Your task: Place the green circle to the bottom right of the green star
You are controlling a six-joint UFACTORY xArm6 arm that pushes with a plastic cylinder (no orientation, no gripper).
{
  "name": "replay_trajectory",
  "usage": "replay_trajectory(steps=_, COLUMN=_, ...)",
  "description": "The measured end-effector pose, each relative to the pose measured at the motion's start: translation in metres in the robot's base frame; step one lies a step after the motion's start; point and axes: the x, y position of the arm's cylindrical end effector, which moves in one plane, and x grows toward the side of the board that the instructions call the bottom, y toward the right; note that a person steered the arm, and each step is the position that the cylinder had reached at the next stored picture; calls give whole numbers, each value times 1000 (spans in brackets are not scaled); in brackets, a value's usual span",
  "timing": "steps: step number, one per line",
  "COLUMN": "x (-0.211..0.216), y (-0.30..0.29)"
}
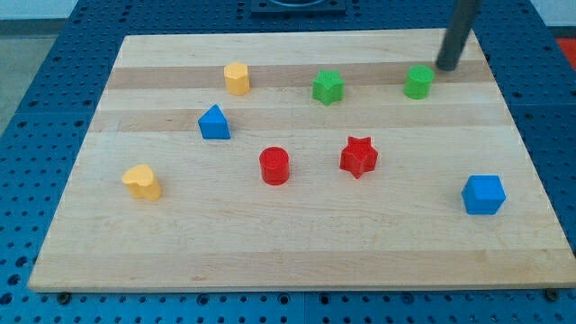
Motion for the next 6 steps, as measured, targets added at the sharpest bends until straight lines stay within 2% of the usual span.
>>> replay_trajectory(steps=1, x=11, y=-46)
replay_trajectory(steps=2, x=-6, y=-34)
replay_trajectory(steps=3, x=-12, y=12)
replay_trajectory(steps=6, x=10, y=24)
